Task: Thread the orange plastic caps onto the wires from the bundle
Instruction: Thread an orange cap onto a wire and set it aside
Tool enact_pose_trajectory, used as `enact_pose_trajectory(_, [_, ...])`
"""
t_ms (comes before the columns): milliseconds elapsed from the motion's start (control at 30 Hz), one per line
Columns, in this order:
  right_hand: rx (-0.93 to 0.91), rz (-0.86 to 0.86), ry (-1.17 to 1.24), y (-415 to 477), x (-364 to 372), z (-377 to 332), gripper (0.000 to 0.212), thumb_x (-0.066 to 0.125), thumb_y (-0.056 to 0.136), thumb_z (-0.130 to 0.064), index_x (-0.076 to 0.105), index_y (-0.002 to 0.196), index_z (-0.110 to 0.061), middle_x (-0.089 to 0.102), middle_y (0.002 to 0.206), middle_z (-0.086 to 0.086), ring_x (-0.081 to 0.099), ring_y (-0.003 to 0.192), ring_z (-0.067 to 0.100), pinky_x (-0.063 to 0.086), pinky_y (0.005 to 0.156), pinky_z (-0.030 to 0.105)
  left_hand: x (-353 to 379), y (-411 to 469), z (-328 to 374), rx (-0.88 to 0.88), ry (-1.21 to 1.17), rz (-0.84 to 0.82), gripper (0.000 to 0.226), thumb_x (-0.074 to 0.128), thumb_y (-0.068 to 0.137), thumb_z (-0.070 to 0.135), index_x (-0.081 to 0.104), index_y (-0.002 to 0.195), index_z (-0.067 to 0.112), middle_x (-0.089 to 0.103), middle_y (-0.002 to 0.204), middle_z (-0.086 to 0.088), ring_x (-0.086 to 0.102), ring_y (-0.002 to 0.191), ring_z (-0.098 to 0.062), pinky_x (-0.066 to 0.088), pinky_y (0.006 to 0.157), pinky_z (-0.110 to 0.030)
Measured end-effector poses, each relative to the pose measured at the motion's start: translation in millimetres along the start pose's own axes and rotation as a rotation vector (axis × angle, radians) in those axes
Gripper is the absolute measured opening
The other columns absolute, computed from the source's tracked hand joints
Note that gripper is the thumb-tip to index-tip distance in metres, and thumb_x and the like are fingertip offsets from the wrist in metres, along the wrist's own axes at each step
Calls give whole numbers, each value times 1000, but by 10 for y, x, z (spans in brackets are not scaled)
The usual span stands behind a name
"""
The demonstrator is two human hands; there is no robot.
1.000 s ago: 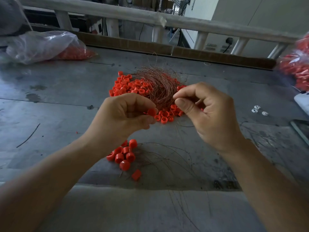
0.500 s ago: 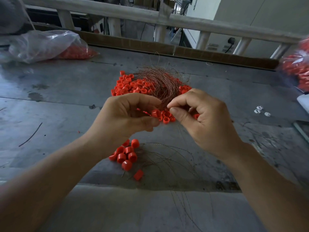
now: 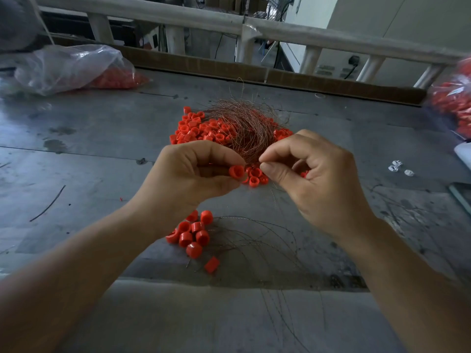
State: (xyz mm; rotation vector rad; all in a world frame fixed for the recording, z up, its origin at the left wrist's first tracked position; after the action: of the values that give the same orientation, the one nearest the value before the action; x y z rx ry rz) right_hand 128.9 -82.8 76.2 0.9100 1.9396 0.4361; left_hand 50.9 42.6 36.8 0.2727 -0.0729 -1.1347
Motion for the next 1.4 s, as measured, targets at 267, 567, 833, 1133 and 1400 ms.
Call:
enact_pose_trajectory(267, [37, -82, 84, -43, 106, -33, 8, 62, 78, -9, 68, 82, -13, 63, 74, -2, 57, 71, 9, 42, 62, 10, 7, 3, 8, 15, -4, 13, 25, 68, 53, 10, 66, 78, 13, 73, 75, 2, 69, 72, -9, 53, 66, -15])
enact_pose_trajectory(567, [11, -121, 46, -47, 152, -35, 6, 66, 76, -8, 69, 81, -12, 52, 71, -17, 49, 64, -3, 37, 62, 6, -5, -5, 19, 40, -31, 14, 26, 70, 52, 9, 66, 76, 15, 72, 76, 2, 69, 72, -11, 54, 66, -18])
enact_pose_trajectory(833, [99, -135, 196, -58, 145, -7, 20, 70, 77, -4, 59, 77, -20, 55, 66, -13, 53, 59, 0, 41, 54, 10, 16, -10, 24, 30, -102, 3, 27, 72, 50, 15, 67, 76, 13, 72, 74, 2, 69, 71, -8, 53, 66, -16])
enact_pose_trajectory(1133, [129, -125, 185, -40, 110, 10, 32, 71, 75, -3, 52, 73, -27, 56, 66, -11, 53, 60, -1, 41, 55, 9, 19, -10, 7, -4, -205, -38, 25, 70, 52, 13, 75, 76, 16, 73, 80, -6, 70, 74, -16, 54, 66, -19])
enact_pose_trajectory(1400, [148, -105, 174, -8, 43, 25, 31, 72, 75, -5, 52, 71, -28, 53, 63, -12, 51, 56, 1, 40, 52, 10, 52, -15, -8, -64, -381, -105, 25, 58, 74, -4, 71, 91, 9, 73, 89, -8, 70, 85, -20, 54, 70, -18])
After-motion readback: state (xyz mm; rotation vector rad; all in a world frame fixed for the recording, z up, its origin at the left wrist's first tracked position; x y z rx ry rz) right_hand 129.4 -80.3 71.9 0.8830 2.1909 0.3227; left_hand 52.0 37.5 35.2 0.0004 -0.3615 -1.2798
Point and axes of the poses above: each hand's wrist, its own y-axis towards the middle knuckle, its own x-axis out of the palm, z = x × y, the point moved 6 cm from there along y, towards the middle knuckle
